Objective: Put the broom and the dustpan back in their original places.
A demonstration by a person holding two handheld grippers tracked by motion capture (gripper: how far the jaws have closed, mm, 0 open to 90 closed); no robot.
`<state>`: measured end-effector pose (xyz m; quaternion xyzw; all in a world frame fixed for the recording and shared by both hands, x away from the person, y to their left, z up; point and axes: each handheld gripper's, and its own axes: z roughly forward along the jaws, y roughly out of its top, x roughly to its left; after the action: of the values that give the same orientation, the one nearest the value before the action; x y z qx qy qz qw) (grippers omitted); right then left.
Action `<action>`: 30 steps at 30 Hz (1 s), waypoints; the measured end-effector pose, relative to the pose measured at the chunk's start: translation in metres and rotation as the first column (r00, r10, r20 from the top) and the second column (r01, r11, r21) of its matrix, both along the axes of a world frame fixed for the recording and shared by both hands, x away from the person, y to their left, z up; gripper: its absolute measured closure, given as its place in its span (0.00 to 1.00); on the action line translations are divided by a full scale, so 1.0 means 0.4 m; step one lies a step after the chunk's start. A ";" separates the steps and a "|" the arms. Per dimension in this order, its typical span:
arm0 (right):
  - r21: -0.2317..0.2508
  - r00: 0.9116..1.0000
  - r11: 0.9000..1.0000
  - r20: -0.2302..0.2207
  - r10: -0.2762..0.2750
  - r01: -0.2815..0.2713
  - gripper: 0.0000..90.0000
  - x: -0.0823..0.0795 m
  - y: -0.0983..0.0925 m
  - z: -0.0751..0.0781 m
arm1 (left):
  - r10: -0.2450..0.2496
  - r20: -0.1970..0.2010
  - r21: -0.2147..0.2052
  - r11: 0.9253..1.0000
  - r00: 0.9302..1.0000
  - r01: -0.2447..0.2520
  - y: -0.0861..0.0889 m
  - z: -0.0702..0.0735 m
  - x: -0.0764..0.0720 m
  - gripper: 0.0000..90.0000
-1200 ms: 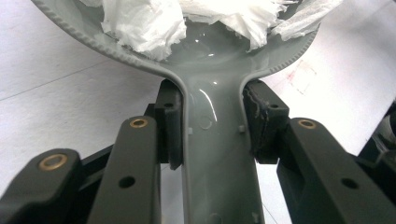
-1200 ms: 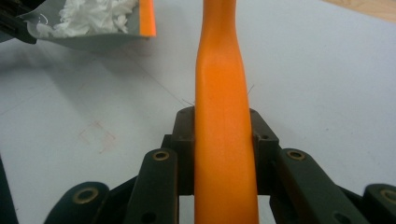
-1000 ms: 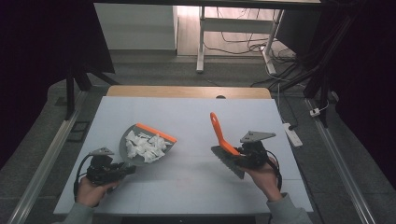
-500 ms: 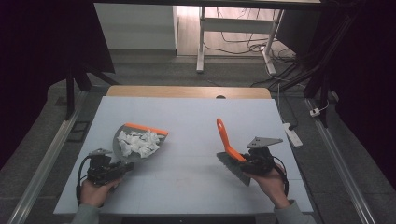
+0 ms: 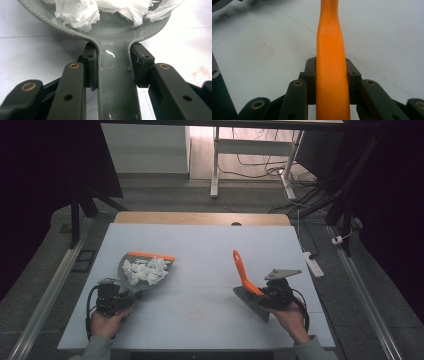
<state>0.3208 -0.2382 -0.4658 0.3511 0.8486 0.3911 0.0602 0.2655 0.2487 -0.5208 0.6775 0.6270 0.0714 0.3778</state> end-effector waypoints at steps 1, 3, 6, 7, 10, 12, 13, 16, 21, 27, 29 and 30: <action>0.001 1.000 1.000 -0.006 -0.001 0.001 0.78 0.000 0.001 -0.002 | 0.000 0.000 0.000 1.000 1.000 0.000 0.000 0.000 0.000 0.68; 0.000 1.000 1.000 -0.010 0.000 0.000 0.78 0.000 0.003 -0.004 | 0.004 -0.003 -0.004 1.000 1.000 -0.004 0.001 -0.003 0.003 0.68; -0.003 1.000 1.000 -0.029 0.001 -0.001 0.78 0.003 0.004 -0.012 | 0.004 -0.006 -0.010 1.000 1.000 -0.005 0.000 -0.006 0.007 0.68; -0.001 0.999 1.000 -0.034 -0.002 0.002 0.78 0.004 0.004 -0.014 | 0.004 -0.006 -0.010 1.000 1.000 -0.005 0.000 -0.006 0.007 0.68; -0.004 0.999 1.000 -0.053 -0.015 0.014 0.78 0.010 -0.001 -0.023 | 0.009 -0.009 -0.010 1.000 1.000 -0.009 -0.002 -0.009 0.012 0.68; -0.013 0.997 1.000 -0.066 -0.027 0.026 0.78 0.018 -0.006 -0.034 | 0.010 -0.012 -0.011 1.000 1.000 -0.010 -0.002 -0.011 0.014 0.68; -0.019 0.997 0.999 -0.071 -0.037 0.035 0.78 0.023 -0.009 -0.041 | 0.011 -0.013 -0.012 1.000 1.000 -0.011 -0.002 -0.012 0.015 0.68; -0.014 0.993 0.997 -0.091 -0.071 0.070 0.78 0.040 -0.023 -0.053 | 0.015 -0.008 -0.009 1.000 1.000 -0.015 -0.002 -0.011 0.015 0.68; 0.007 0.984 0.993 -0.135 -0.114 0.116 0.76 0.074 -0.052 -0.070 | 0.010 -0.009 -0.010 1.000 1.000 -0.010 -0.005 -0.009 0.013 0.68; -0.010 0.982 0.992 -0.141 -0.125 0.125 0.70 0.093 -0.066 -0.082 | -0.001 -0.023 -0.010 1.000 1.000 0.001 -0.008 -0.012 0.012 0.68; -0.028 0.981 0.990 -0.132 -0.139 0.137 0.66 0.097 -0.067 -0.086 | 0.001 -0.028 -0.008 1.000 1.000 -0.001 -0.008 -0.014 0.012 0.68; -0.032 0.981 0.990 -0.132 -0.141 0.138 0.65 0.100 -0.069 -0.087 | 0.001 -0.028 -0.008 1.000 1.000 -0.001 -0.008 -0.014 0.012 0.68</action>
<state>0.3606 -0.2658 -0.5007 0.4343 0.8286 0.3516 0.0342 0.2704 0.2455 -0.5263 0.6767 0.6329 0.0595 0.3715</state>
